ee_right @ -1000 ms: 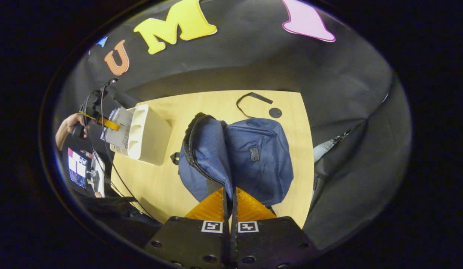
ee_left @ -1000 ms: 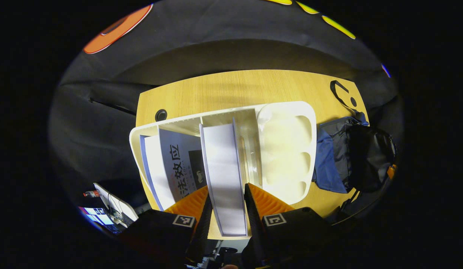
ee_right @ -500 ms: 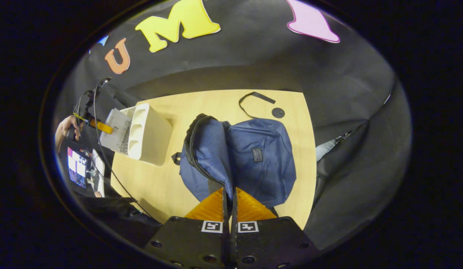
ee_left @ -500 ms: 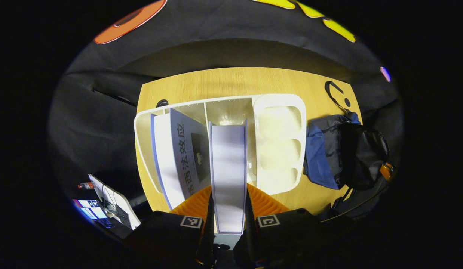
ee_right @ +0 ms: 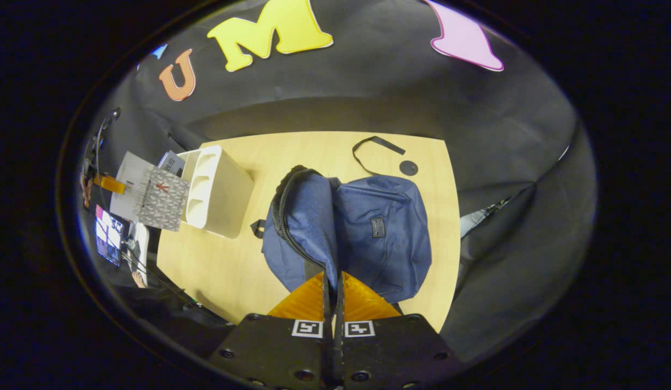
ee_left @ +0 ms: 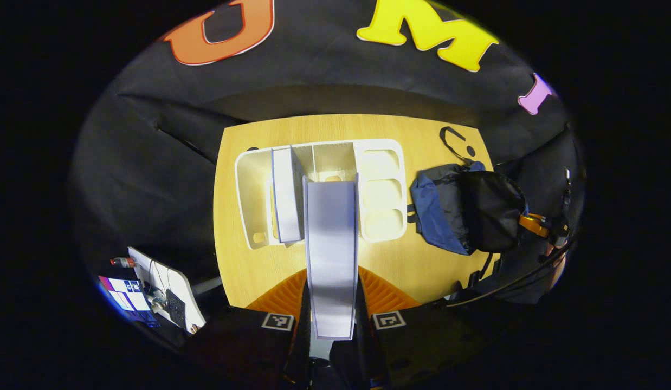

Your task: Open the schoolbag, grab two books from the bookshelf and put them into the schoolbag.

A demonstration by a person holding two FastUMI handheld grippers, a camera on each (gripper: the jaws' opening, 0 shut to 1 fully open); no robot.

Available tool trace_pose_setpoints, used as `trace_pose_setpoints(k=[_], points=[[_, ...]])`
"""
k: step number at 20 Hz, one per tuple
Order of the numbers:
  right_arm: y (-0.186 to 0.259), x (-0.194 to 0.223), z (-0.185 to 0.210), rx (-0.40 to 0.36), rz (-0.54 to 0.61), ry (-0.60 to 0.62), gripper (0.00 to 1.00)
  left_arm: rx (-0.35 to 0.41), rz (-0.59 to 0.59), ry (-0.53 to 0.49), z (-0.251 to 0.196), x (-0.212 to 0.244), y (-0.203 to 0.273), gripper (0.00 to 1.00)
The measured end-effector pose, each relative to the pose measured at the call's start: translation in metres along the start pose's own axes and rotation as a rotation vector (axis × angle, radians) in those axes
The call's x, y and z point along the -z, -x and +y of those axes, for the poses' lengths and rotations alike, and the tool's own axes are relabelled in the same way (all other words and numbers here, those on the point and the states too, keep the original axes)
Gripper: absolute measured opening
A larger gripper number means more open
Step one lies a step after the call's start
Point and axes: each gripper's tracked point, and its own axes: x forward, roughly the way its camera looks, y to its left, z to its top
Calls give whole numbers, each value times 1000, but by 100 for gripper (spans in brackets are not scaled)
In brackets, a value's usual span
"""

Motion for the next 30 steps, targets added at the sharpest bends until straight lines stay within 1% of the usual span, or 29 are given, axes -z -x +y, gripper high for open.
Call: trace_pose_setpoints(k=[3, 5, 7, 8, 9, 10, 12, 14, 16, 18, 19, 20, 23, 27, 30], points=[[3, 2, 1, 9, -6, 3, 0, 64, -55, 3, -10, 13, 38, 39], [4, 3, 2, 18, -13, 13, 0, 101, -105, 7, -18, 13, 58, 39], [6, 4, 4, 18, -14, 10, 0, 158, -146, 17, -33, 11, 70, 39], [8, 4, 5, 18, -17, 5, 0, 195, -157, 23, -44, 14, 71, 41], [8, 3, 4, 23, -23, -4, 0, 239, -160, 30, -58, 16, 72, 41], [9, 3, 3, 23, -27, -17, 0, 287, -156, 40, -71, 16, 70, 38], [10, 4, 1, 27, -28, -26, 0, 389, -131, 65, -106, 20, 66, 38], [12, 4, 0, 26, -31, -27, 0, 473, -123, 82, -138, 19, 58, 38], [15, 4, -1, 22, -38, -29, 0, 562, -129, 101, -175, 11, 43, 38], [16, 4, -2, 17, -37, -37, 0, 656, -113, 144, -208, 8, 24, 38], [17, 4, -2, 14, -36, -40, 0, 691, -107, 155, -222, 6, 14, 38], [19, 3, -4, 13, -35, -43, 0, 704, -105, 154, -232, 5, 1, 38], [27, 1, -8, 8, -48, -48, 0, 702, -98, 156, -254, 6, -45, 38], [37, 0, -19, 9, -60, -66, 0, 733, -51, 214, -283, 12, -107, 38], [44, -2, -24, 15, -65, -64, 0, 749, -56, 261, -303, 8, -147, 38]])
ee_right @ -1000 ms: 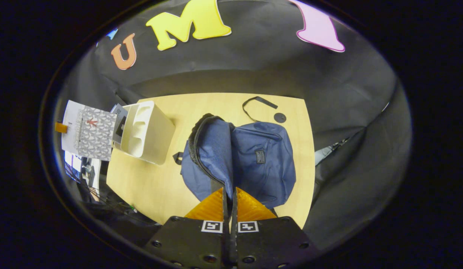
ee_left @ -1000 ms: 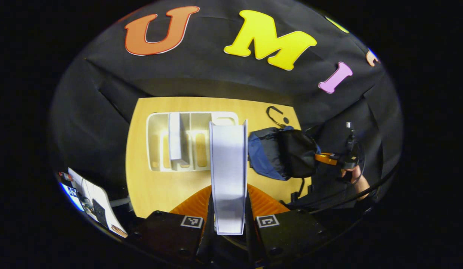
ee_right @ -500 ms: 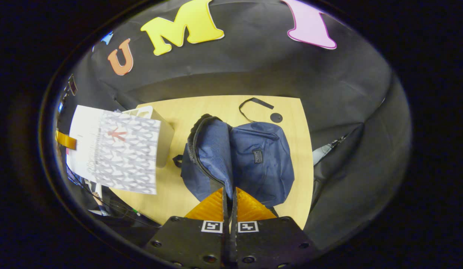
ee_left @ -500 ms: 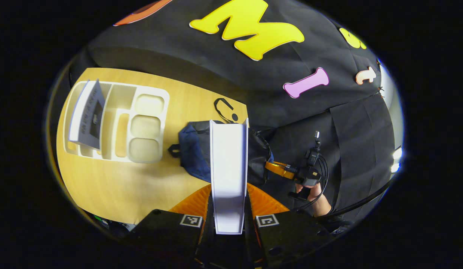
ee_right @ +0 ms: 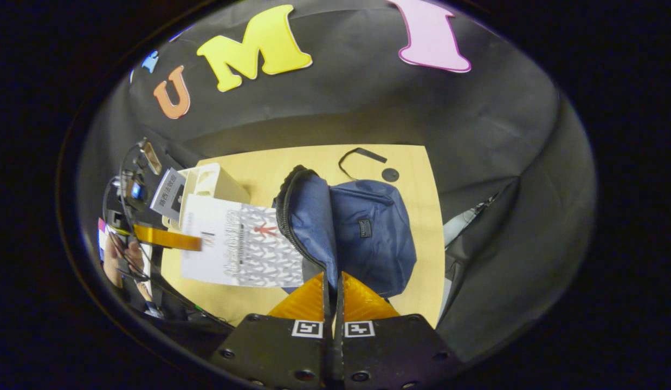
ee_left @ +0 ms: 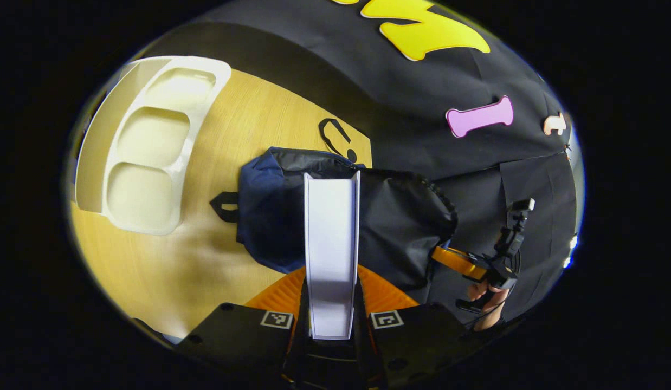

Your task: Open the schoolbag, grab two books from the bookshelf and put them into the schoolbag.

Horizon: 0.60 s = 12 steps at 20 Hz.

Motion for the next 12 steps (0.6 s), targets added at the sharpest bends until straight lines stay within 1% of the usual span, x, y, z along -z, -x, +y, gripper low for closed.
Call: trace_pose_setpoints(k=[1, 2, 4, 5, 6, 9, 12], points=[[2, 1, 0, 1, 1, 5, 0, 7, -6, 12, 2, -2, -14, 38], [3, 0, 0, 0, 2, 9, 3, 11, -9, 20, 4, -5, -26, 38], [5, -2, 0, -1, 0, 16, 3, 19, -11, 19, 8, -5, -50, 38], [5, -2, -1, 1, -1, 21, 3, 30, -9, 23, 7, -6, -59, 38], [4, -2, -3, 3, 1, 23, 0, 46, -6, 25, 6, -5, -68, 37], [3, 0, -4, 1, 12, 24, 0, 88, 11, 36, 3, -4, -95, 37], [0, -7, -9, 7, 8, 22, 0, 134, 25, 40, 1, -4, -119, 37]])
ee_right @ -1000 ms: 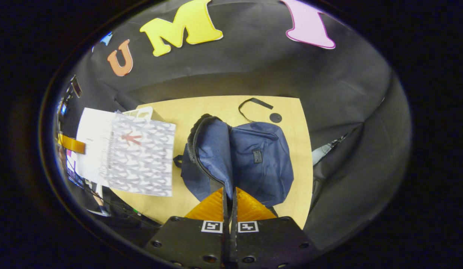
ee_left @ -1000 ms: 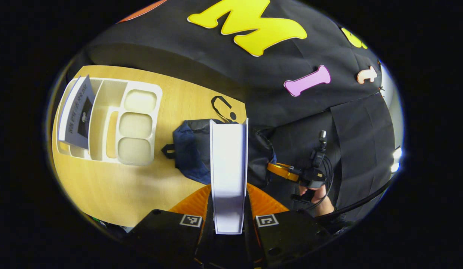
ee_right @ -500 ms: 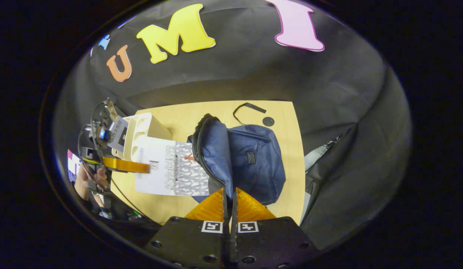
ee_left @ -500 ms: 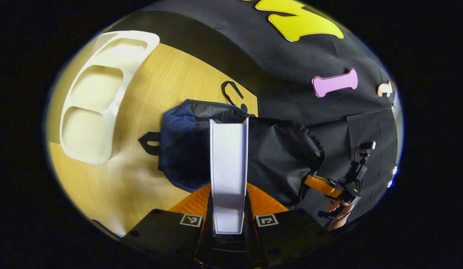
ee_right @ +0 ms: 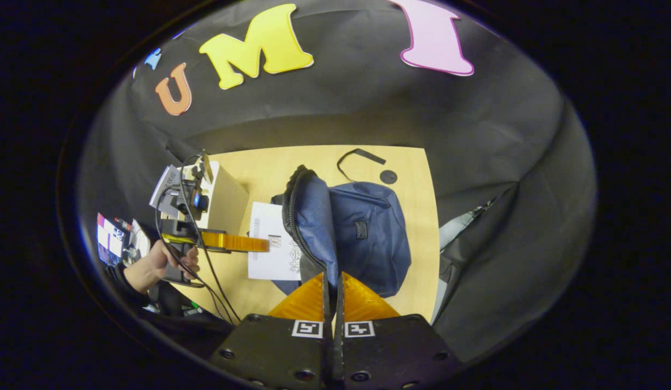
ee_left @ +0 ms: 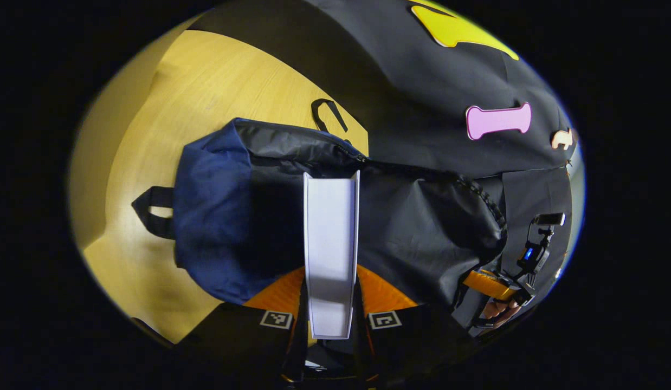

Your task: Open the schoolbag, grab two books from the bookshelf and put them into the schoolbag.

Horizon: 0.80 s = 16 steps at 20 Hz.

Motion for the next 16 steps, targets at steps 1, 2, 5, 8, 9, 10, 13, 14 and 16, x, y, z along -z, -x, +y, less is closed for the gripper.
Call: trace_pose_setpoints(k=[1, 2, 5, 8, 9, 10, 13, 14, 16], points=[[1, 0, -3, 2, -2, 0, 0, 13, 0, -7, 1, -2, -7, 37], [1, -2, -4, 6, -4, 0, 0, 29, -1, -9, 1, -3, -14, 37], [1, -5, -4, 11, -5, 6, 0, 70, -5, 37, 0, -7, -34, 37], [-1, -8, -4, 17, -6, 17, 0, 101, 0, 45, 0, -8, -48, 37], [-2, -8, -3, 16, -4, 20, 0, 107, 3, 47, 1, -8, -51, 37], [-3, -9, -3, 16, -3, 19, 0, 112, 8, 48, 3, -8, -51, 37], [-4, -7, -2, 13, 3, 18, 3, 114, 28, 59, 4, -7, -52, 37], [-5, -7, -2, 15, 6, 22, 0, 110, 35, 55, 4, -7, -51, 37], [-6, -8, -1, 14, 8, 24, 0, 97, 52, 54, 5, -7, -52, 38]])
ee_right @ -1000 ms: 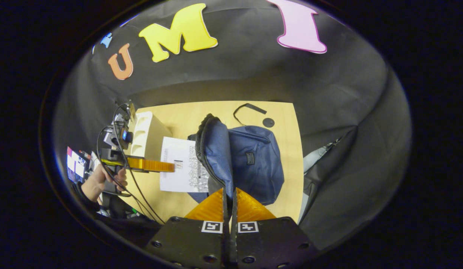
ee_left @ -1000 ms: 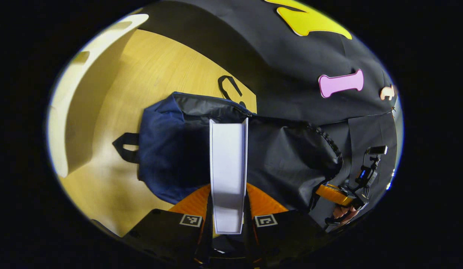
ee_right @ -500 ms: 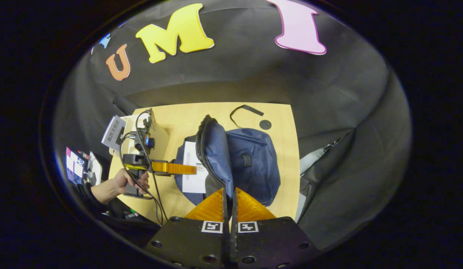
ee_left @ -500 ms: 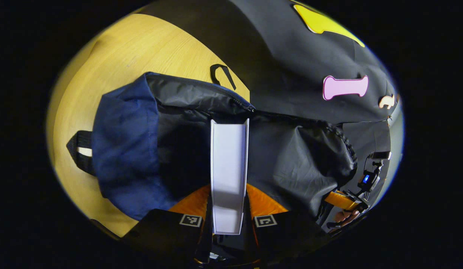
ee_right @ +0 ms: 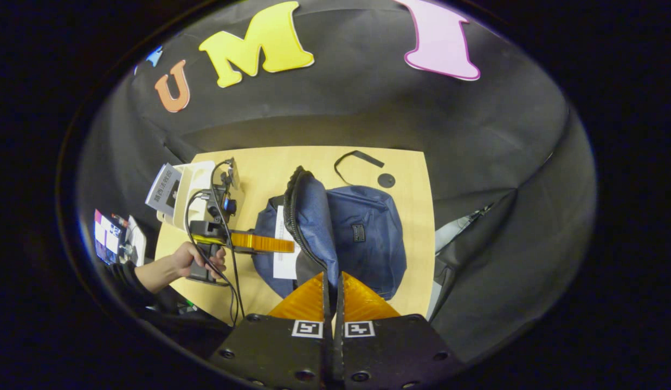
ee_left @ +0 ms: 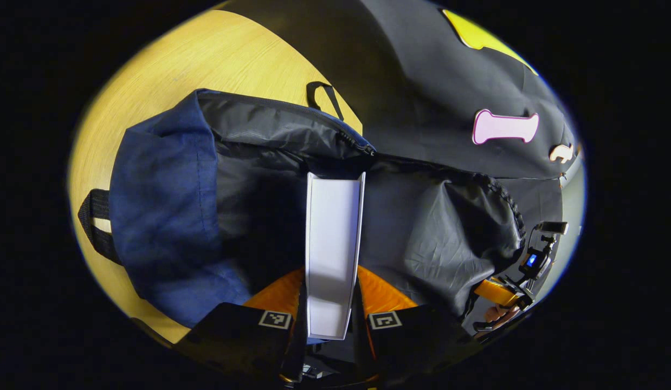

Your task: Open the schoolbag, grab two books from the bookshelf and put them into the schoolbag.

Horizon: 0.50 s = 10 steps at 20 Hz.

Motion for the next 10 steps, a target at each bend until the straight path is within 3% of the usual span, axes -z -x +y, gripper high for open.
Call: trace_pose_setpoints(k=[1, 2, 3, 4, 5, 6, 7, 8, 10], points=[[-1, 1, 0, 0, 1, 2, 3, -21, 1, -6, 4, 1, -1, 47], [-1, 2, 0, 0, 2, 2, 3, -60, -2, -12, 12, 0, -1, 43], [-2, 4, 0, 2, 7, 6, 3, -71, 5, -16, 15, -1, -1, 55], [-3, 5, 1, 1, 12, 5, 0, -89, 8, -22, 18, -2, -2, 52], [-4, 7, 1, 0, 17, 7, 3, -126, 14, -26, 23, -4, -3, 54], [-4, 7, 1, 0, 19, 6, 0, -167, 12, -32, 29, -8, -3, 59], [-5, 8, 2, -2, 23, 5, 0, -205, 13, -31, 36, -9, -3, 75], [-5, 8, 2, -2, 25, 3, 0, -260, 32, -21, 44, -8, 0, 68], [-6, 7, 2, -2, 27, 4, 0, -336, 54, 1, 53, -7, 7, 83]])
